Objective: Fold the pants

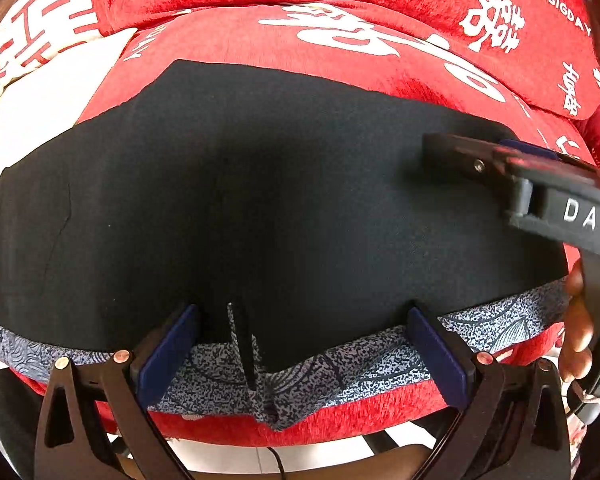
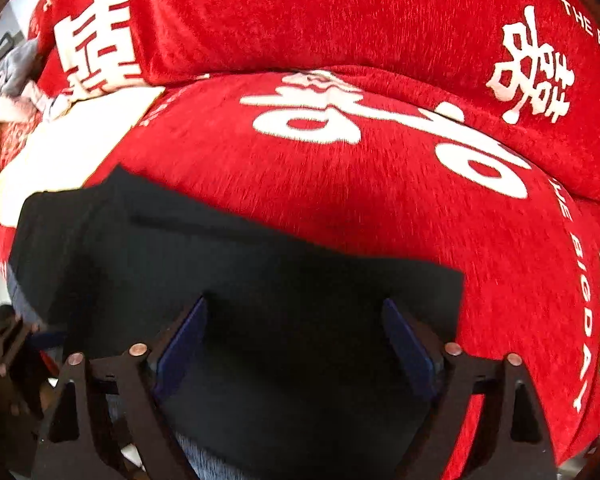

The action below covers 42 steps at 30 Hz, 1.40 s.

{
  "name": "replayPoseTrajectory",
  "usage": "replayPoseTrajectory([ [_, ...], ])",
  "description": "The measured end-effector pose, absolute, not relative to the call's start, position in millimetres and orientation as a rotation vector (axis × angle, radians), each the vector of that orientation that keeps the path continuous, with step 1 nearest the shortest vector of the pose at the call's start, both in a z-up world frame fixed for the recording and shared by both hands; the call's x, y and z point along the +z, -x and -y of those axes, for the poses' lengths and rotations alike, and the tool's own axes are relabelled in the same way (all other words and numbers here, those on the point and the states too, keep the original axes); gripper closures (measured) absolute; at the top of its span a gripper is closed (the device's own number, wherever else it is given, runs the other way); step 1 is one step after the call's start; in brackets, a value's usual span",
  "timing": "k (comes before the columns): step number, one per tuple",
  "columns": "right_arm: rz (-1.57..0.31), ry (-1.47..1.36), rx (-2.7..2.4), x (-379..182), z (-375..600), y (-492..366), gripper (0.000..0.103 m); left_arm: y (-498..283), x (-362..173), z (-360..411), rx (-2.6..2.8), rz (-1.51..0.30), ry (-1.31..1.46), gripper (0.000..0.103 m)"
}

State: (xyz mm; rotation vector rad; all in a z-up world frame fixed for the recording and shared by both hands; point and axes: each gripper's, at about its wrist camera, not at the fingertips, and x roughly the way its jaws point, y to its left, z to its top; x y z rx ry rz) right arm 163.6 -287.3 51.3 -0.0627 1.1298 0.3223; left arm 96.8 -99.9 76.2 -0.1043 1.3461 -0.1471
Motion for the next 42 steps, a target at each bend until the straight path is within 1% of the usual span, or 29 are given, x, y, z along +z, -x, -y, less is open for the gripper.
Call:
replayPoseTrajectory([
  [3, -1.129, 0.098, 0.298, 54.8, 283.6, -157.7, 0.005, -95.7, 76.1, 98.7, -0.156, -1.345, 0.104, 0.000],
  [6, -1.093, 0.123, 0.257, 67.6, 291.8, -124.5, 0.005, -95.0, 75.5, 97.0, -0.166, -1.340, 0.110, 0.000],
  [8, -1.097, 0.086, 0.225, 64.5, 305.4, -99.4, 0.005, -95.1, 74.7, 103.5, -0.165, -1.336, 0.070, 0.000],
  [10, -1.106, -0.042, 0.184, 60.7, 329.0, -79.6, 0.005, -93.9, 76.3, 105.0, -0.157, -1.321, 0.067, 0.000],
  [14, -1.147, -0.054, 0.139, 56.6, 348.4, -64.9, 0.005, -87.2, 89.4, 92.9, -0.129, -1.306, 0.074, 0.000],
  [18, -1.072, -0.171, 0.105, 77.7, 361.7, -66.8, 0.004, -75.2, 105.2, 58.8, -0.062, -1.230, 0.062, 0.000],
  [21, -1.061, -0.111, 0.148, 81.6, 332.5, -79.6, 0.004, -75.3, 101.4, 20.8, -0.012, -1.240, 0.144, 0.000],
  [26, -1.075, 0.159, 0.242, 61.5, 240.6, -99.8, 0.004, -77.6, 77.4, -36.4, 0.109, -1.285, 0.287, 0.000],
  [28, -1.089, 0.220, 0.275, 49.2, 209.8, -108.3, 0.004, -75.2, 79.0, -44.1, 0.078, -1.270, 0.306, 0.000],
  [30, -1.071, 0.272, 0.277, 43.5, 188.9, -117.3, 0.004, -72.8, 83.6, -45.4, 0.101, -1.252, 0.262, 0.000],
  [31, -1.054, 0.284, 0.265, 43.0, 185.0, -123.4, 0.001, -70.2, 84.0, -43.6, 0.105, -1.249, 0.254, 0.000],
  [33, -1.062, 0.215, 0.258, 43.3, 187.1, -142.3, 0.000, -68.3, 81.0, -49.8, 0.104, -1.259, 0.266, 0.000],
  [36, -1.140, 0.064, 0.233, 44.3, 201.3, -162.3, 0.001, -66.3, 78.4, -61.6, 0.133, -1.271, 0.283, 0.000],
  [37, -1.137, 0.043, 0.225, 50.2, 200.7, -162.8, 0.000, -63.9, 80.8, -68.1, 0.137, -1.259, 0.295, 0.000],
  [40, -1.033, 0.016, 0.278, 74.8, 188.7, -144.3, 0.000, -58.9, 85.3, -85.9, 0.167, -1.216, 0.312, 0.000],
  [42, -1.034, 0.044, 0.310, 72.9, 171.7, -136.6, 0.000, -62.6, 73.1, -94.4, 0.182, -1.251, 0.322, 0.000],
])
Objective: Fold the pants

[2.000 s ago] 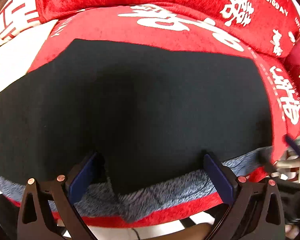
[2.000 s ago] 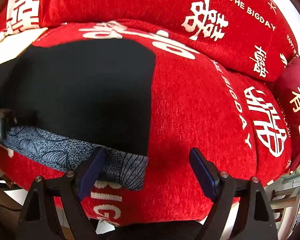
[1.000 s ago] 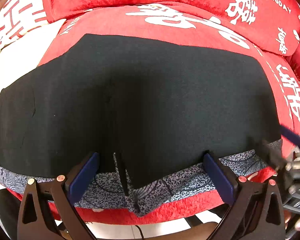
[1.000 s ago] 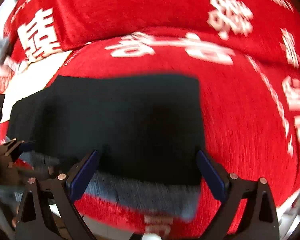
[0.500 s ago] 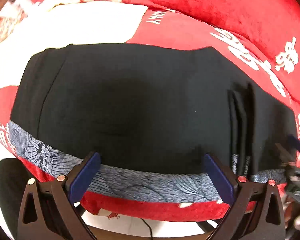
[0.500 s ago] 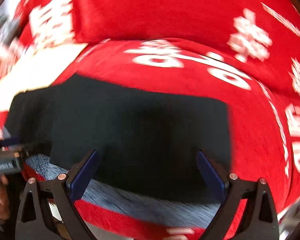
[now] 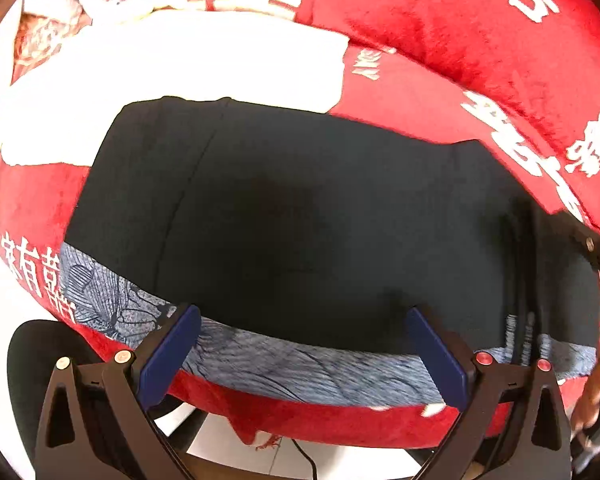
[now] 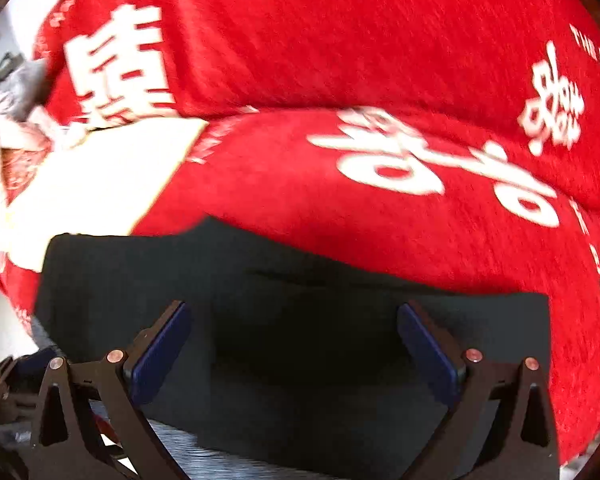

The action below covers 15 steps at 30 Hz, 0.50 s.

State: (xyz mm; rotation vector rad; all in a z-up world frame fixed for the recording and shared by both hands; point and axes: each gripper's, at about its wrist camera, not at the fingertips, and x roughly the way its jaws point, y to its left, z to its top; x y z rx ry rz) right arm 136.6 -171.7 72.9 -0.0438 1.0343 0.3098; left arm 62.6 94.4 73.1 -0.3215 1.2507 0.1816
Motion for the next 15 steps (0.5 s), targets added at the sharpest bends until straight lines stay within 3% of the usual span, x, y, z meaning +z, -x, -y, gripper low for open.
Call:
replayPoseTrajectory([
  [9, -1.093, 0.411, 0.378, 22.0, 87.6, -142.0, 0.000, -58.4, 54.8, -115.5, 0.163, -1.278, 0.361, 0.000],
  [15, -1.152, 0.248, 0.345, 35.6, 87.1, -184.4, 0.000, -43.7, 63.9, -125.0, 0.157, -1.265, 0.335, 0.000],
])
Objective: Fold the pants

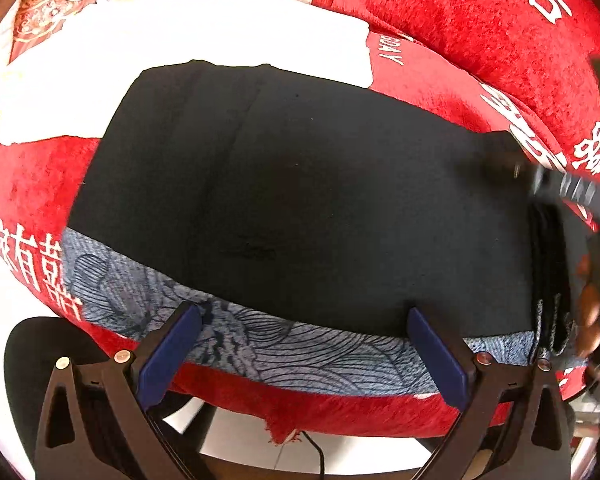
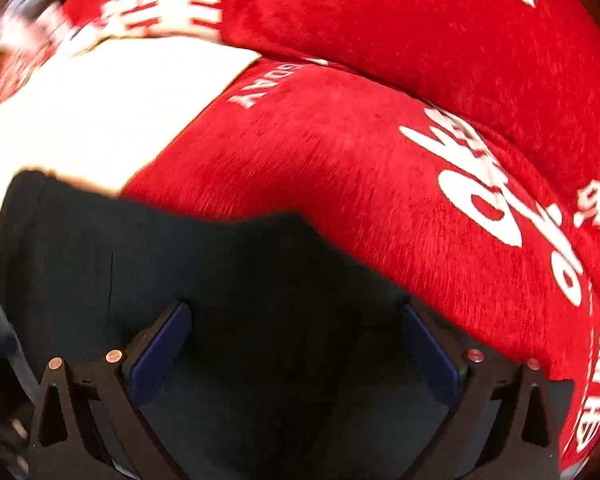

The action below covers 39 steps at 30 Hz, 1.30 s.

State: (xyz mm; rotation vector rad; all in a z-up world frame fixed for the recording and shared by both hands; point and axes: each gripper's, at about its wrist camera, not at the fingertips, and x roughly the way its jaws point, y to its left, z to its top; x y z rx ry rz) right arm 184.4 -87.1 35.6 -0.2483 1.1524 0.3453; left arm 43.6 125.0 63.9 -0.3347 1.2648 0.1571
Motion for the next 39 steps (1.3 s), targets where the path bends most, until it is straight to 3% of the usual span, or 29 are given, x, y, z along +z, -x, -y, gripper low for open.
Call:
replayPoseTrajectory([
  [4, -1.131, 0.277, 0.540, 48.7, 49.5, -178.1, 0.000, -38.6, 62.1, -134.3, 0.139, -1.261, 0.345, 0.000],
  [14, -1.159, 0.609, 0.909, 15.0, -65.7, -159.6, 0.000, -25.6, 64.7, -161.6, 0.093, -1.245, 0.330, 0.000],
  [20, -1.271, 0.615, 1.015, 10.5, -83.8, -174.0, 0.001, -4.4, 68.5, -195.8, 0.101, -1.210, 0.339, 0.000],
  [26, -1.165, 0.649, 1.164, 20.2, -105.9, -168.5, 0.001, 0.9, 55.7, -211.8, 0.112, -1.217, 0.345, 0.000],
  [28, -1.240, 0.670, 1.217, 6.6, -115.7, -168.0, 0.014, 1.3, 55.8, -211.4, 0.112, -1.219, 0.333, 0.000],
  [29, -1.258, 0.678, 1.216, 1.3, -116.1, -167.1, 0.014, 0.9, 55.8, -212.2, 0.108, -1.219, 0.335, 0.000],
  [30, -1.275, 0.664, 1.225, 1.8, -113.1, -168.7, 0.021, 1.4, 57.2, -214.2, 0.098, -1.215, 0.346, 0.000],
  [32, -1.285, 0.647, 1.223, 10.5, -105.6, -173.1, 0.042, -0.3, 61.4, -219.5, 0.083, -1.197, 0.377, 0.000],
  [34, -1.245, 0.679, 1.220, 21.7, -92.6, -169.2, 0.081, 3.0, 68.4, -236.9, 0.083, -1.169, 0.402, 0.000],
  [36, -1.190, 0.655, 1.243, 40.8, -87.8, -162.2, 0.086, 6.7, 72.6, -254.1, 0.084, -1.148, 0.429, 0.000],
  [39, -1.074, 0.673, 1.263, 65.9, -77.7, -138.9, 0.087, 8.8, 78.0, -280.3, 0.065, -1.120, 0.470, 0.000],
])
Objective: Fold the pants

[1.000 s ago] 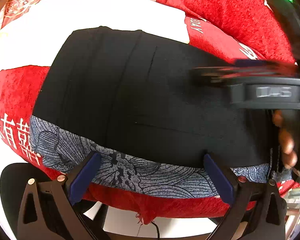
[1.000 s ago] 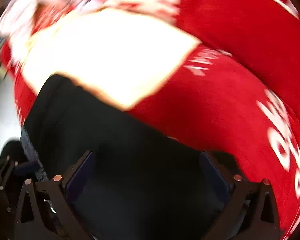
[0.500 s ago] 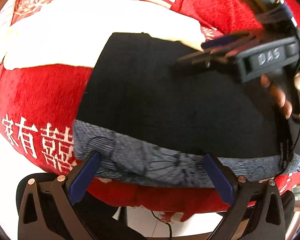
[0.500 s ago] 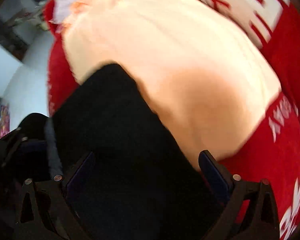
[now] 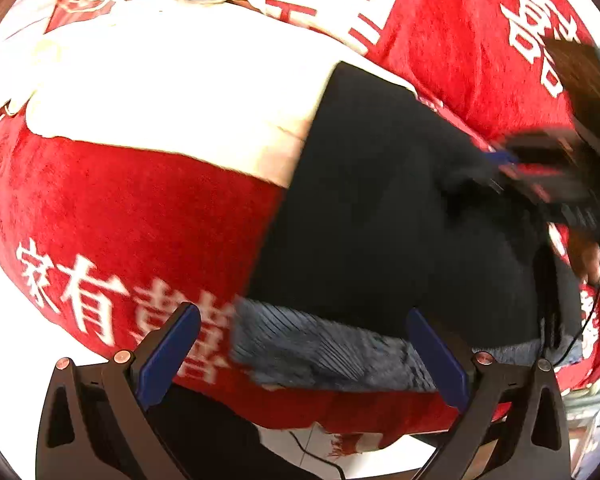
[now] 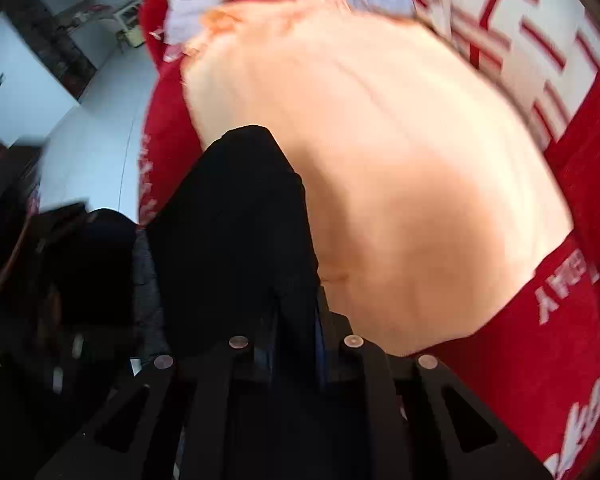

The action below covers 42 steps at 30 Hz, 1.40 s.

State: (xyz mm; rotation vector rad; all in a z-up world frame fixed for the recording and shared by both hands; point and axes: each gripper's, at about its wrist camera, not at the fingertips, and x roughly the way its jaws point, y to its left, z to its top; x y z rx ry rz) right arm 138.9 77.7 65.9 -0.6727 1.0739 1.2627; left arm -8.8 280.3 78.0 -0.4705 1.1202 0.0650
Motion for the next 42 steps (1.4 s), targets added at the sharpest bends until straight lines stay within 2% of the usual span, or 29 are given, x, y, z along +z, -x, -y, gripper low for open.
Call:
replayPoseTrajectory([
  [8, -0.894, 0.658, 1.326, 120.3, -39.9, -102.1, 0.087, -16.2, 90.9, -298.3, -0.322, -0.996, 0.460, 0.000],
  [13, -0.903, 0.663, 1.318, 121.8, -48.6, -100.8, 0.087, -47.0, 73.6, -275.9, -0.506, -1.065, 0.460, 0.000],
  [14, -0.909, 0.665, 1.306, 119.5, -50.8, -102.9, 0.087, -49.3, 71.8, -268.1, -0.521, -1.091, 0.451, 0.003],
  [15, -0.912, 0.675, 1.285, 117.1, -52.6, -104.1, 0.086, -48.7, 72.6, -260.8, -0.515, -1.101, 0.430, 0.009],
  [16, -0.925, 0.681, 1.254, 113.3, -55.5, -106.6, 0.083, -46.9, 74.2, -255.1, -0.507, -1.107, 0.401, 0.034],
  [17, -0.951, 0.674, 1.214, 108.8, -58.1, -112.5, 0.080, -45.4, 74.0, -250.7, -0.483, -1.129, 0.364, 0.049],
  [18, -0.964, 0.666, 1.182, 107.8, -58.1, -114.9, 0.072, -44.2, 71.9, -249.4, -0.440, -1.153, 0.337, 0.057],
  [19, -0.984, 0.652, 1.141, 107.4, -58.2, -120.3, 0.057, -43.6, 68.4, -251.7, -0.405, -1.179, 0.333, 0.070],
  [20, -1.006, 0.624, 1.105, 108.5, -55.3, -126.0, 0.049, -43.3, 64.7, -256.7, -0.394, -1.202, 0.363, 0.072],
  [21, -1.012, 0.598, 1.083, 111.0, -50.5, -130.0, 0.036, -43.3, 62.5, -263.7, -0.386, -1.213, 0.416, 0.073],
  [22, -1.000, 0.591, 1.074, 112.5, -43.5, -130.7, 0.030, -44.0, 62.3, -269.2, -0.381, -1.215, 0.452, 0.075],
  [25, -1.018, 0.674, 1.015, 100.9, -15.7, -131.5, 0.030, -45.5, 75.3, -266.9, -0.364, -1.223, 0.446, 0.078],
  [28, -1.143, 0.778, 0.958, 72.1, 16.0, -128.3, 0.030, -46.6, 87.3, -258.7, -0.345, -1.217, 0.367, 0.080],
  [31, -1.344, 0.884, 1.044, 34.6, 39.9, -94.9, 0.030, -49.4, 102.7, -252.9, -0.339, -1.208, 0.350, 0.081],
  [34, -1.217, 1.085, 1.126, 32.7, 51.4, -49.9, 0.030, -49.1, 121.6, -251.4, -0.334, -1.193, 0.324, 0.081],
  [38, -1.190, 0.893, 1.081, 54.1, 67.9, -80.2, 0.033, -48.4, 134.7, -235.2, -0.316, -1.191, 0.247, 0.081],
  [42, -1.146, 0.936, 0.991, 48.6, 75.4, -109.2, 0.033, -47.7, 151.4, -228.2, -0.312, -1.192, 0.213, 0.081],
])
